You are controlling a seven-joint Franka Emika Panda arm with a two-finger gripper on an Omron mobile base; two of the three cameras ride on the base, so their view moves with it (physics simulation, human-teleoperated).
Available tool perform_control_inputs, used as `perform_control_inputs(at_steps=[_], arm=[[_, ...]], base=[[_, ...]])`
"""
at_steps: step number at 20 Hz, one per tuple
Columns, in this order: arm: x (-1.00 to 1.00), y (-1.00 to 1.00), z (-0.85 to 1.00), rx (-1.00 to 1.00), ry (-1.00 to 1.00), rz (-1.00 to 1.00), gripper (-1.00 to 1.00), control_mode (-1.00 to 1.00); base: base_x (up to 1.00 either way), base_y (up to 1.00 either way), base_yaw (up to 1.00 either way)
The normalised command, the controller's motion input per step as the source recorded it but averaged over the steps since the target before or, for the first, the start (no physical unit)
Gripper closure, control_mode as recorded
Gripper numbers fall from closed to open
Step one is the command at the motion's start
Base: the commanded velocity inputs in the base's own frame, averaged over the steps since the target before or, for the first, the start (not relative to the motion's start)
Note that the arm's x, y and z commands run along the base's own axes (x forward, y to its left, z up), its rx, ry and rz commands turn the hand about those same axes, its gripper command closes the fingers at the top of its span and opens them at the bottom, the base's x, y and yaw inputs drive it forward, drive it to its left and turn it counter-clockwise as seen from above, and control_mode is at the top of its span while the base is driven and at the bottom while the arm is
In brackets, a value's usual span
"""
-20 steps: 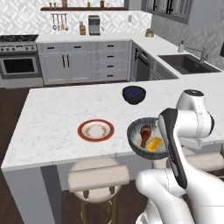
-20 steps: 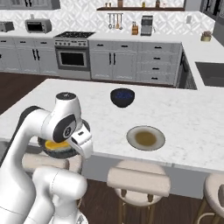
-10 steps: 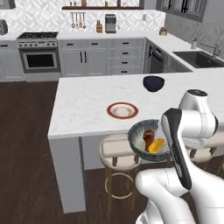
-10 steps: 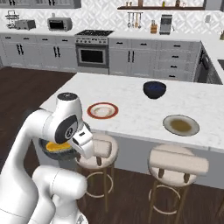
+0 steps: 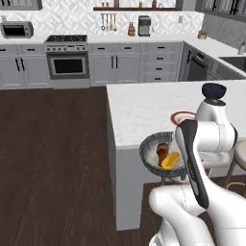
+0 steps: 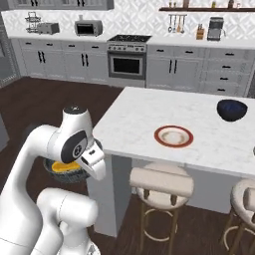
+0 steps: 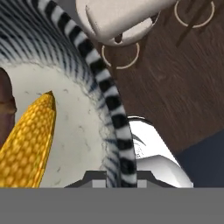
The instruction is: Pick the chicken drumstick and corn from their plates and place them in the bowl. Then put the bowl in the fridge.
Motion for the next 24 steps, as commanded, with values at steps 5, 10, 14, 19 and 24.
perform_control_inputs(at_steps=[5,10,14,19,24], arm=[[0.0,0.0,0.0,0.0,0.0,0.0,1.0,1.0],[0.0,0.0,0.0,0.0,0.0,0.0,1.0,1.0],[0.0,0.0,0.0,0.0,0.0,0.0,1.0,1.0],[0.0,0.0,0.0,0.0,0.0,0.0,1.0,1.0],[0.0,0.0,0.0,0.0,0.0,0.0,1.0,1.0]], base=[[0.77,1.0,0.0],[0.9,1.0,0.0],[0.84,1.0,0.0],[0.99,1.0,0.0],[1.0,0.86,-0.01]])
